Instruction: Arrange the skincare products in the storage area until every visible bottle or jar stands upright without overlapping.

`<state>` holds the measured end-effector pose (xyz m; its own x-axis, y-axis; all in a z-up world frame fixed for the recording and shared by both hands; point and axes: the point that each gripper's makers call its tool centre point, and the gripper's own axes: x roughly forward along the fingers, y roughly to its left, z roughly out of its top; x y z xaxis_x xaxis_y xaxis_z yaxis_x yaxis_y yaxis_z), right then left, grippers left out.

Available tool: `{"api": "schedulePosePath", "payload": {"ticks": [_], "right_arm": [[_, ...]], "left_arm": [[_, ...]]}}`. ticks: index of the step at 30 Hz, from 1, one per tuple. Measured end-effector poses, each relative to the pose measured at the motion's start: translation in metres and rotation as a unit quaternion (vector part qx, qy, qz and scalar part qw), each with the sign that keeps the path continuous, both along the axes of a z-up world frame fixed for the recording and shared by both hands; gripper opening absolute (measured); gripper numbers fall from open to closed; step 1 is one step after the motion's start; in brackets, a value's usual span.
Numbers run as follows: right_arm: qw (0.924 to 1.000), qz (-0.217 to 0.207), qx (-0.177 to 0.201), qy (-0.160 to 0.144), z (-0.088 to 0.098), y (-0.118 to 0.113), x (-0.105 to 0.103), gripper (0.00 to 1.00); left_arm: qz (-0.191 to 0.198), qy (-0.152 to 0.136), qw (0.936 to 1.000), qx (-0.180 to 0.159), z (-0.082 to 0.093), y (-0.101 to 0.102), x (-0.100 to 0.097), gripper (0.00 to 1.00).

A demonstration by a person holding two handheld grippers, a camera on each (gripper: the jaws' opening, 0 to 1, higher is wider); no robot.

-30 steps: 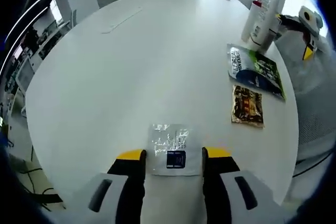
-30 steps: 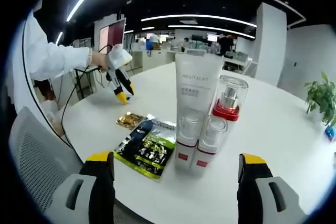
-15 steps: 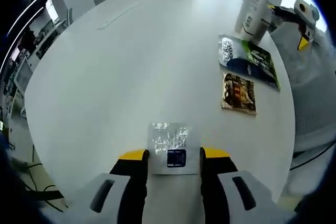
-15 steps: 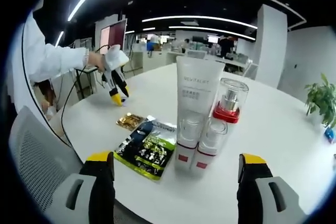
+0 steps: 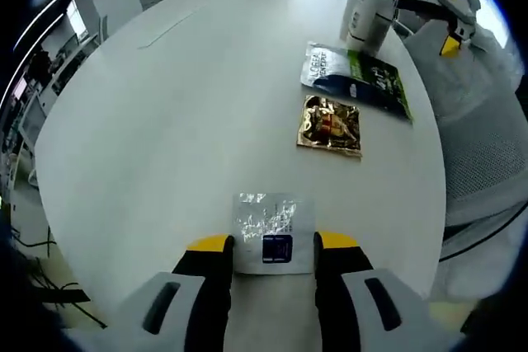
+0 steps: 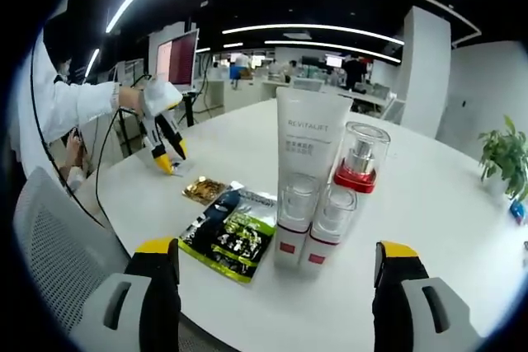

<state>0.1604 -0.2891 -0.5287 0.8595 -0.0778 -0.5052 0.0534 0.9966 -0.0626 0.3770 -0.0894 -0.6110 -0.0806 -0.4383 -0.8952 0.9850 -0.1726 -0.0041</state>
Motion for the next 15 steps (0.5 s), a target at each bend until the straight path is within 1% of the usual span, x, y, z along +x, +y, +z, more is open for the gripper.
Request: {"api": "schedulePosePath", "payload": {"ticks": [3, 4, 6, 9, 13, 15], "right_arm": [[1.0, 0.004, -0.002, 0.003, -0.001, 0.001, 0.0, 1.0], [1.0, 0.005, -0.003, 0.003, -0.001, 0.002, 0.0, 1.0], [1.0, 0.006, -0.004, 0.0, 0.0, 0.002, 0.0, 1.0], [1.0, 0.007, -0.006, 0.0, 0.001, 0.003, 0.0, 1.0], [0.9999, 0.01, -0.007, -0.002, 0.002, 0.003, 0.0, 1.0], [0.9999, 0.012, -0.009, -0.001, 0.001, 0.003, 0.0, 1.0]], "left_arm": [[-0.004, -0.004, 1.0, 0.001, -0.002, -0.003, 0.002, 0.39], [-0.006, -0.005, 1.0, 0.001, -0.002, 0.002, -0.001, 0.39], [-0.012, -0.006, 0.9999, 0.003, -0.003, 0.005, -0.005, 0.39], [-0.022, -0.014, 0.9997, 0.003, -0.006, 0.007, -0.005, 0.39], [-0.032, -0.008, 0.9994, 0.006, -0.006, 0.016, -0.022, 0.39], [-0.037, -0.01, 0.9992, 0.007, -0.006, 0.018, -0.029, 0.39]]}}
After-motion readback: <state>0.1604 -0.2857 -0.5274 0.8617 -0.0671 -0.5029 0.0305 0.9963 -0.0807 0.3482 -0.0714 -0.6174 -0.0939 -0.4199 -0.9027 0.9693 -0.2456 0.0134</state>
